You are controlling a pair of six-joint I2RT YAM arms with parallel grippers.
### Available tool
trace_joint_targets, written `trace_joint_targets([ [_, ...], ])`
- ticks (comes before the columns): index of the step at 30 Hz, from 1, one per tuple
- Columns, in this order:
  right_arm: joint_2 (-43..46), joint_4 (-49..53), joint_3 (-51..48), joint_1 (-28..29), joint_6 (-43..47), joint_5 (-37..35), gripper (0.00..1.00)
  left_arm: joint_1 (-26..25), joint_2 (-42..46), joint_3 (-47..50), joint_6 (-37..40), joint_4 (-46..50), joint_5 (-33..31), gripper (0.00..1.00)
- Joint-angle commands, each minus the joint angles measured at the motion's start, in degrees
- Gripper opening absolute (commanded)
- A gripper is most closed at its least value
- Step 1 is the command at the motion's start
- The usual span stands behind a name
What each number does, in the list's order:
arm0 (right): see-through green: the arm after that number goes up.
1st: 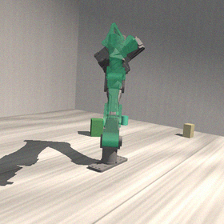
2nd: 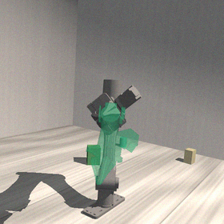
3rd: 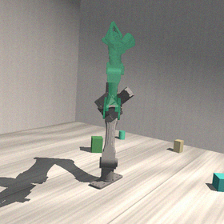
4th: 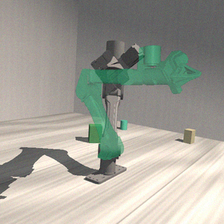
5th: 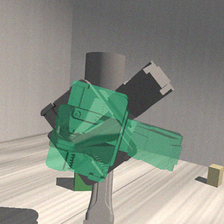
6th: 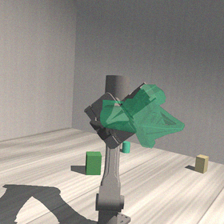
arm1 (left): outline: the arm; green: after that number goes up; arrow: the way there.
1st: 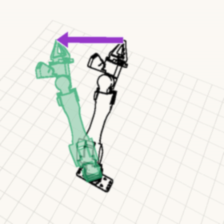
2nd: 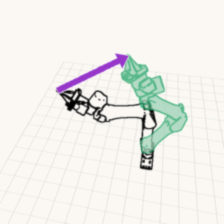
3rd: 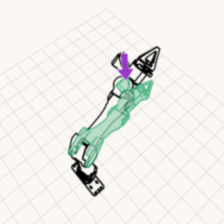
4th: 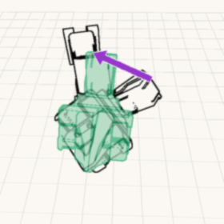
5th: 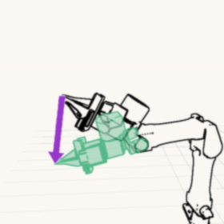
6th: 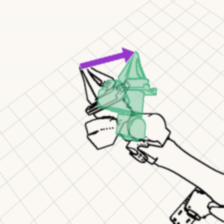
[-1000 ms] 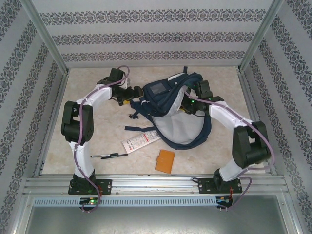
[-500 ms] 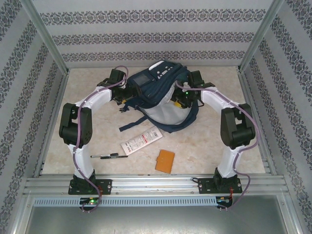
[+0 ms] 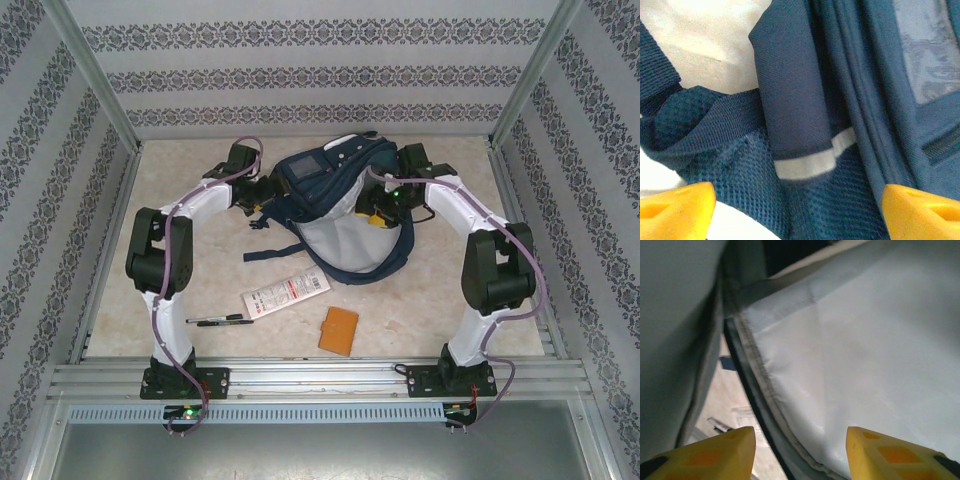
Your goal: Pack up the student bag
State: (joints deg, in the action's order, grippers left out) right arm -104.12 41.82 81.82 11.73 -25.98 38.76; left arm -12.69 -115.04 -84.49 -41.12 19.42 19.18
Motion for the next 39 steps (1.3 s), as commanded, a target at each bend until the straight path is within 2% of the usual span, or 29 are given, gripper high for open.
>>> trace_joint_targets([
  [1, -1.63, -1.21, 2.90, 0.12, 3.41, 9.15, 0.51, -0.58, -2.70, -1.30, -1.21, -4.59, -0.41, 0.85],
  [6, -4.47, -3.34, 2.07, 1.47, 2.77, 12.93, 0.51, -2.17, -3.99, -1.56, -2.17, -8.21, -1.05, 0.84],
  [11, -6.41, -7.21, 0.19, 2.16, 0.99, 14.09, 0.51, -3.23, -4.21, -0.28, -3.60, -12.04, -0.76, 0.69],
  [12, -6.81, -7.81, 0.18, 2.22, 0.76, 14.54, 0.51, -3.50, -4.22, 0.09, -3.03, -12.54, -1.21, 0.63],
  [14, -7.61, -7.85, 0.93, 2.16, 0.73, 15.17, 0.51, -3.78, -4.21, -0.19, -1.68, -11.89, -3.00, 0.45],
  [17, -8.52, -7.46, 2.73, 1.68, 0.69, 16.37, 0.51, -3.83, -3.84, -0.37, -0.15, -10.81, -6.61, 0.05],
  [18, -8.80, -7.37, 3.25, 1.47, 0.45, 17.09, 0.51, -3.71, -3.49, -0.50, 0.43, -10.73, -7.29, 0.00],
  [21, -9.35, -6.95, 4.13, 1.18, -0.23, 19.04, 0.53, -3.74, -1.55, -1.31, 1.15, -9.51, -9.61, 0.00],
  [26, -10.59, -6.65, 3.02, 2.42, -0.82, 23.14, 0.56, -3.04, 1.96, -3.11, -2.34, -9.59, -11.79, 0.00],
  [30, -11.17, -1.32, 2.60, 2.73, 5.87, 19.11, 0.56, -2.56, 1.89, -9.47, -2.95, -6.72, -12.70, 0.00],
  [33, -12.30, 5.56, 4.64, 3.84, 12.63, 13.34, 0.56, -1.74, 1.40, -13.74, -4.03, -4.97, -12.94, 0.00],
  [39, -16.83, 18.41, 11.87, 5.91, 20.46, 1.28, 0.56, -1.51, 1.93, -17.97, -2.04, -4.12, -14.25, 0.00],
])
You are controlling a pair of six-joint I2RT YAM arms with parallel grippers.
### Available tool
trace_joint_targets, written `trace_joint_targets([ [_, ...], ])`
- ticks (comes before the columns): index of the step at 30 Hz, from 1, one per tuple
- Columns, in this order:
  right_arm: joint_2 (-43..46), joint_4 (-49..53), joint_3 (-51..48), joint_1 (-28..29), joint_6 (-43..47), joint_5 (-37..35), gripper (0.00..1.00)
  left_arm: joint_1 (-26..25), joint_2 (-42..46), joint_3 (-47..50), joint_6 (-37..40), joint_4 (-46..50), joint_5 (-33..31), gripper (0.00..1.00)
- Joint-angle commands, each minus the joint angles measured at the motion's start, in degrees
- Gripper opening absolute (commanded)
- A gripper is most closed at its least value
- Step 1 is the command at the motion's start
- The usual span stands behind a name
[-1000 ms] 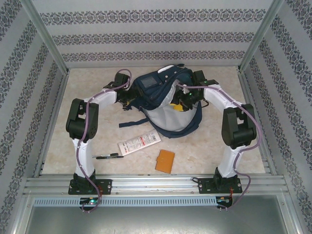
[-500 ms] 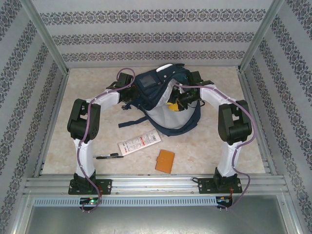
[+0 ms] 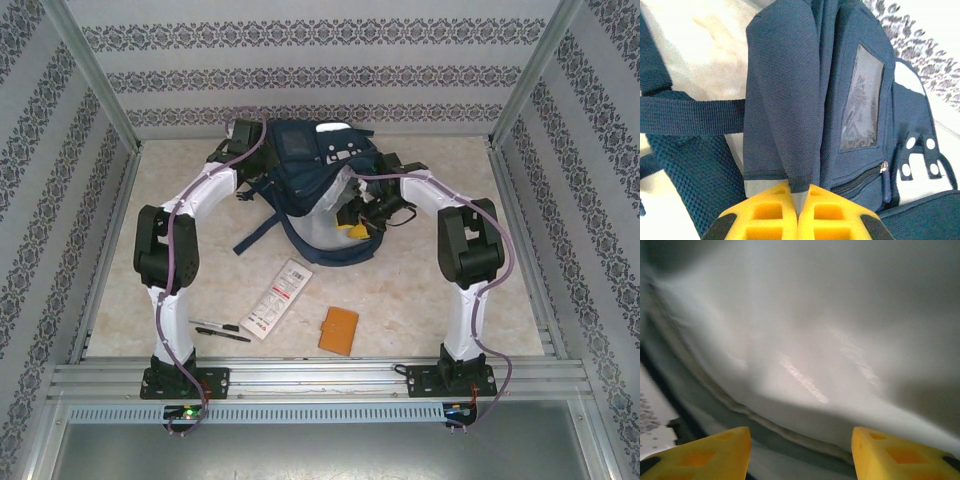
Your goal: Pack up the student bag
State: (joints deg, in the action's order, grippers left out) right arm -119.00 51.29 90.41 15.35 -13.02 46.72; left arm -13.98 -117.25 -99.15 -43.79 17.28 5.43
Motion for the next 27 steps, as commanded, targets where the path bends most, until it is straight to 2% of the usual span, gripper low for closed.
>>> trace_joint_targets([
  [1, -2.23, 10.57, 4.36, 2.63, 8.48, -7.51, 0.56, -0.26, 4.05, -3.41, 0.89, -1.94, -0.59, 0.00],
  [5, -0.49, 13.69, 6.00, 5.19, 13.94, -11.12, 0.56, -0.26, 3.66, -2.46, 0.99, -3.03, -1.68, 0.00],
  [10, 3.19, 14.94, 6.21, 9.21, 20.49, -25.65, 0.56, 0.50, 2.47, -2.27, -0.37, -3.39, -2.34, 0.00],
  [20, 10.78, 13.29, 3.07, 18.57, 34.47, -45.44, 0.58, 1.15, 2.55, -1.36, -0.81, -3.47, -3.24, 0.00],
  [23, 14.58, 9.88, 0.83, 19.27, 35.77, -46.37, 0.58, 1.15, 2.46, 0.10, -1.15, -4.15, -3.06, 0.00],
  [27, 22.08, 3.29, -3.31, 19.18, 34.19, -41.66, 0.60, 1.21, 2.96, 3.34, -2.47, -5.29, -1.99, 0.00],
])
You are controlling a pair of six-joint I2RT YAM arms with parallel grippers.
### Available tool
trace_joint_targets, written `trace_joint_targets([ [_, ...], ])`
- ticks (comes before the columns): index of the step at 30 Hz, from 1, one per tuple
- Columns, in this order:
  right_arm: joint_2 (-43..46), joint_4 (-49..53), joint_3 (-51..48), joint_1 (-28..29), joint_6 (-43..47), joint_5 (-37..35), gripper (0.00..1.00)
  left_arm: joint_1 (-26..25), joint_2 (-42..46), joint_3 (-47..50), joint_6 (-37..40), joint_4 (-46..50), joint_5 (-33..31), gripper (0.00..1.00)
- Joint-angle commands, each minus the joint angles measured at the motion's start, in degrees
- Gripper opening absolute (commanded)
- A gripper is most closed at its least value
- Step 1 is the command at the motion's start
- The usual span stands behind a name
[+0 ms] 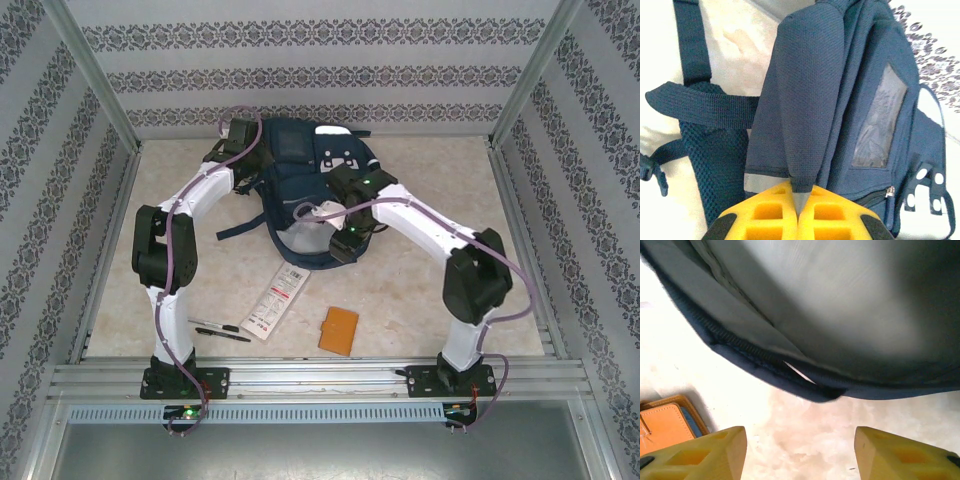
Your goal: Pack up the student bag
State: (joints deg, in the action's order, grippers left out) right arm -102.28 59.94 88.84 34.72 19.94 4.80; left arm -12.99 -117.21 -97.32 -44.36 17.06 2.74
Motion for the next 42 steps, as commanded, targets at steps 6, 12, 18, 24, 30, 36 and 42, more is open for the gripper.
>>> trace_joint_targets([
  [6, 14.87, -12.37, -7.26, -0.27, -16.85, -3.15, 0.66, 0.16, 4.33, 5.81, -3.01, -6.34, 3.73, 0.00],
  [12, 14.45, -18.31, -17.13, 3.50, -54.71, -1.94, 0.66, 0.30, 5.84, 9.53, -2.25, -7.36, 4.16, 0.00],
  [18, 12.09, -27.95, -25.82, 6.81, -72.34, -5.45, 0.65, 0.30, 5.81, 11.98, -2.66, -8.27, 5.27, 0.00],
  [24, 4.74, -30.27, -21.88, 0.01, -66.06, -10.30, 0.53, 0.28, 7.08, 13.16, -2.85, -7.39, 7.26, 0.00],
  [30, -2.46, -41.79, -17.25, -12.56, -49.42, -4.27, 0.40, -0.29, 11.56, 19.54, -5.88, -4.81, 5.69, 0.00],
  [36, -0.28, -30.53, -7.23, -14.13, -47.48, -7.80, 0.52, -0.54, 15.08, 27.45, -10.20, -8.28, 5.92, 0.00],
  [42, 9.00, -30.17, -15.51, -1.88, -56.57, -6.71, 0.54, -0.71, 16.00, 30.11, -16.50, -10.05, 9.48, 0.00],
])
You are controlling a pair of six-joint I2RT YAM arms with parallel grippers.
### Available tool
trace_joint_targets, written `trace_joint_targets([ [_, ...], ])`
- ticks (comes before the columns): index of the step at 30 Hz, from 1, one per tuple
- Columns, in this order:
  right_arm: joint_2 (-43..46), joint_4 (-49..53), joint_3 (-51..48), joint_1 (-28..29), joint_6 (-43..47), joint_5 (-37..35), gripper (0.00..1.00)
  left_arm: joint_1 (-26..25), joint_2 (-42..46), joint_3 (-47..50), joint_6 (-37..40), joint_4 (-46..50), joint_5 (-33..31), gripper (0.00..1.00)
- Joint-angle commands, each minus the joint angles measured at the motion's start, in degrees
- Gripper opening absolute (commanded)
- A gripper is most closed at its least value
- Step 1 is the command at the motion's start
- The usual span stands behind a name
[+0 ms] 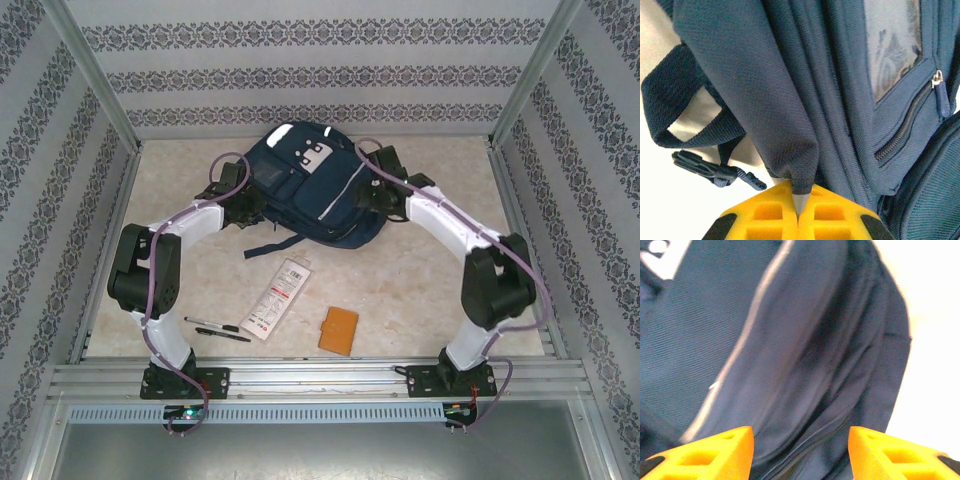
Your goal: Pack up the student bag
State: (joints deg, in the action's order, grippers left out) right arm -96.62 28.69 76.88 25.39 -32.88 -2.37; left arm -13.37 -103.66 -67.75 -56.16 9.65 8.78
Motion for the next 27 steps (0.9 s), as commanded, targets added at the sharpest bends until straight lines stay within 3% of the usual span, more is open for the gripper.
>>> trace_joint_targets([
  [1, 3.58, -2.37, -5.44, 10.67, -5.73, 3.14, 0.54, -0.37, 2.81, 0.56, -5.60, -2.47, 4.09, 0.00],
  [4, -0.39, -10.67, -5.82, 18.33, -10.17, 7.92, 0.54, -0.87, 3.85, -0.39, -6.89, -0.18, 5.22, 0.00],
  [7, -6.24, -13.59, -1.88, 21.97, -12.53, 4.66, 0.56, -1.06, 4.51, -1.27, -8.08, 1.40, 7.13, 0.00],
  [9, -9.98, -15.43, 1.10, 22.73, -14.80, 4.01, 0.56, -1.05, 4.99, -1.17, -9.35, 1.73, 8.58, 0.00],
  [14, -16.49, -16.02, 6.66, 23.66, -15.93, -7.23, 0.51, -1.16, 6.59, -0.09, -11.04, 2.39, 10.72, 0.00],
  [18, -20.75, -14.60, 12.38, 23.66, -14.93, -12.19, 0.47, -1.22, 7.41, 1.22, -12.38, 1.53, 12.54, 0.00],
  [25, -26.04, -13.07, 18.84, 22.56, -15.14, -18.62, 0.35, -1.19, 7.51, 2.44, -13.23, 0.90, 15.04, 0.00],
  [27, -27.01, -12.13, 20.18, 22.26, -14.82, -19.15, 0.26, -1.22, 7.59, 2.43, -12.87, 1.13, 14.97, 0.00],
])
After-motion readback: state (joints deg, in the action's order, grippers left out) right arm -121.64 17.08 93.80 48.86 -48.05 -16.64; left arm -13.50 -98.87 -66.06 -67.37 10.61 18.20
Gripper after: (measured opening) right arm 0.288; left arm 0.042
